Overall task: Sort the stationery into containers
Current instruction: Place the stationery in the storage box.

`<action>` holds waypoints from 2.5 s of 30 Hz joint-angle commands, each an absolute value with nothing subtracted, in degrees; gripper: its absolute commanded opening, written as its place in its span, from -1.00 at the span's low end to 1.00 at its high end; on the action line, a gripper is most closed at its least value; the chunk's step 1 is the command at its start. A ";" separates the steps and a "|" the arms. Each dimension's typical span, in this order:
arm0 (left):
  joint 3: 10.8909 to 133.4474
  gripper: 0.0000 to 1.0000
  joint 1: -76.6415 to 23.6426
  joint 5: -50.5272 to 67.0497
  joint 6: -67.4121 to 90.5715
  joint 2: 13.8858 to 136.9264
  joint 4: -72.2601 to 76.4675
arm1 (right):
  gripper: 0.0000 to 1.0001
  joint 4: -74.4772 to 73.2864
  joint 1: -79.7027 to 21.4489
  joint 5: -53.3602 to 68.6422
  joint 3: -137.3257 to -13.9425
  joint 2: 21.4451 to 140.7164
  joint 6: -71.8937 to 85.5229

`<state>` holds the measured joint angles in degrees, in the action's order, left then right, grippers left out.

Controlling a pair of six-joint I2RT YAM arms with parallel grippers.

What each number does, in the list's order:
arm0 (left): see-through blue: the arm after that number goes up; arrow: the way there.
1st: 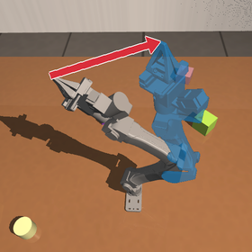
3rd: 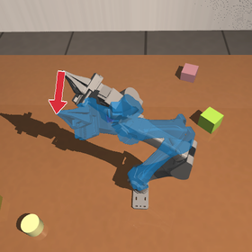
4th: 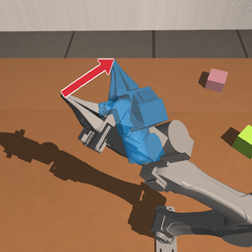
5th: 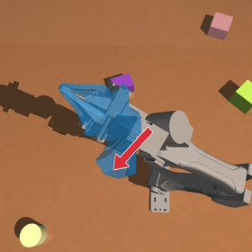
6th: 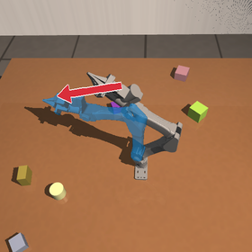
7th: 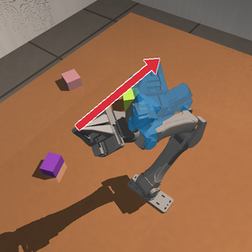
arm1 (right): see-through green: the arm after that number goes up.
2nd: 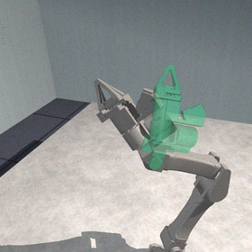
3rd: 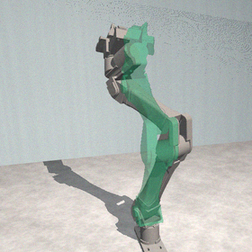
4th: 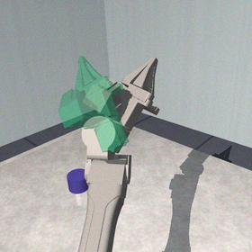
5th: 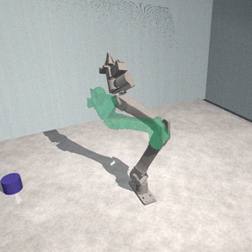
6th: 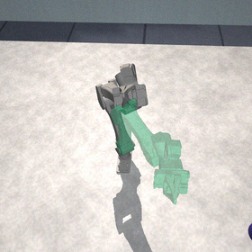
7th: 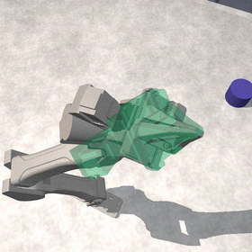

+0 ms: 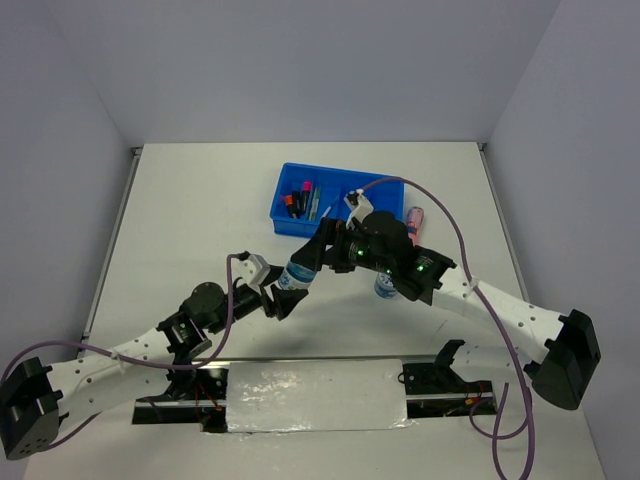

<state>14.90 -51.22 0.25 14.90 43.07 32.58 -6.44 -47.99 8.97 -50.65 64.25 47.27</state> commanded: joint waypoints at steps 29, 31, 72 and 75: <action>37.67 0.99 -51.42 -40.84 34.42 48.07 -12.70 | -1.00 -10.19 -40.45 -20.73 -59.23 69.69 33.15; 40.94 0.99 -51.42 -41.57 36.46 49.12 -22.96 | -1.00 -9.93 -35.45 -21.44 -62.47 74.58 31.65; 46.41 0.99 -50.89 -19.07 21.27 30.23 -31.29 | 0.35 -1.14 -26.54 -26.89 -82.88 110.65 15.73; 46.41 0.99 -50.89 -19.07 21.18 29.80 -31.20 | 0.48 -1.58 -26.54 -26.46 -82.62 110.22 15.82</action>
